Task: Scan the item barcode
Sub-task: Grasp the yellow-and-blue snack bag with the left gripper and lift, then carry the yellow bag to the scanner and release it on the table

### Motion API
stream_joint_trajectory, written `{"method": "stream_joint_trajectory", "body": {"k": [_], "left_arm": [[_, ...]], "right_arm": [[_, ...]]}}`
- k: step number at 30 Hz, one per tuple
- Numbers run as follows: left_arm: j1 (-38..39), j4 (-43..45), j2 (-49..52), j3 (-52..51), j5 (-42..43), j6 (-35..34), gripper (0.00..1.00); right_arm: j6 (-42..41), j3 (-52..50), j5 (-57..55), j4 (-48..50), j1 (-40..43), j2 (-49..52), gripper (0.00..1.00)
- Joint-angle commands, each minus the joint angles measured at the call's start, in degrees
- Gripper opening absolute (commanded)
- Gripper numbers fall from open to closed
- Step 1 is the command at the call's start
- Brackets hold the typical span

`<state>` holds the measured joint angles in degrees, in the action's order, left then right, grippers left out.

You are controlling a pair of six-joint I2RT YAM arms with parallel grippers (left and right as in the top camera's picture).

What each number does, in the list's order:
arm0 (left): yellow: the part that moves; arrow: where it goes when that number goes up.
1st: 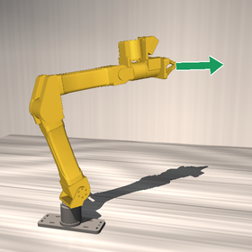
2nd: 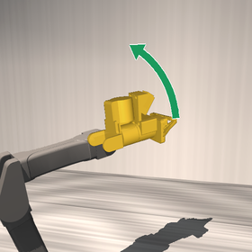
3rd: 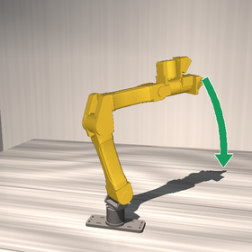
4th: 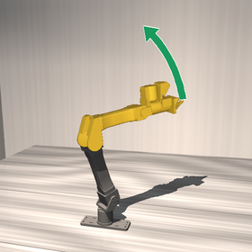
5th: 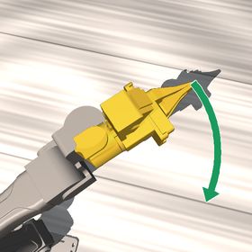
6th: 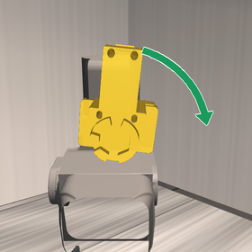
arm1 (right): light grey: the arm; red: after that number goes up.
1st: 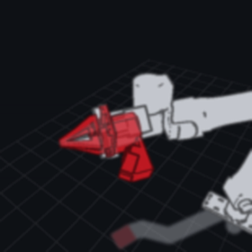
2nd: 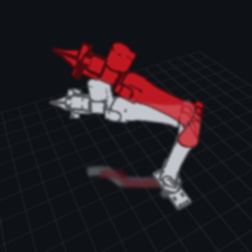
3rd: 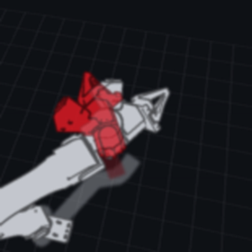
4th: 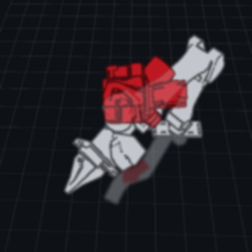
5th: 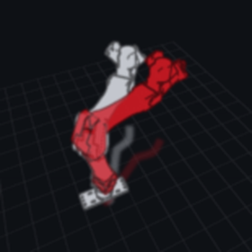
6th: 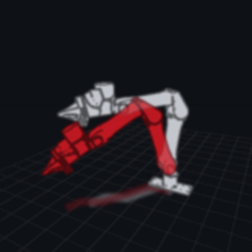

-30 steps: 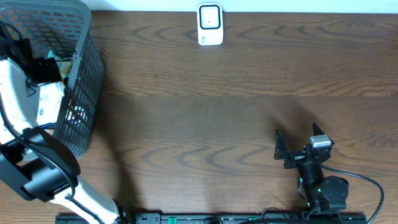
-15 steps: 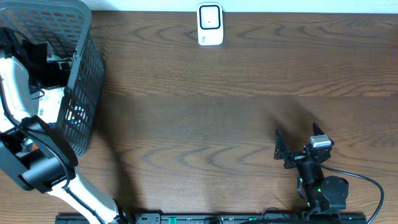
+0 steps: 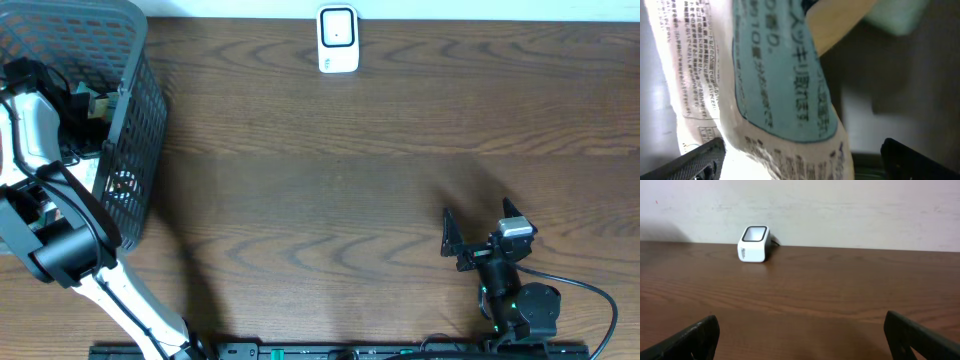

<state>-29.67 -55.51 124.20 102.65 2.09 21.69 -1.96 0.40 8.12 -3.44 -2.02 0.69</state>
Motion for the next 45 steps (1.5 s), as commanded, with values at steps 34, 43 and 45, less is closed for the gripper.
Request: {"method": "stream_joint_trajectory", "body": {"k": [34,43,45], "left_arm": [[-0.9,7.3,-8.5,-0.3,-9.4,-21.6,0.07],[-0.8,13.6,-25.0,-0.3,-3.7,-41.3,0.07],[-0.8,14.6,-28.3,-0.3,-3.7,-43.7,0.07]], "right_arm": [[-0.3,-0.1,0.4,-0.2,-0.3,-0.3,0.99],[-0.3,-0.1,0.4,-0.2,-0.3,-0.3,0.99],[-0.3,-0.1,0.4,-0.2,-0.3,-0.3,0.99]]}}
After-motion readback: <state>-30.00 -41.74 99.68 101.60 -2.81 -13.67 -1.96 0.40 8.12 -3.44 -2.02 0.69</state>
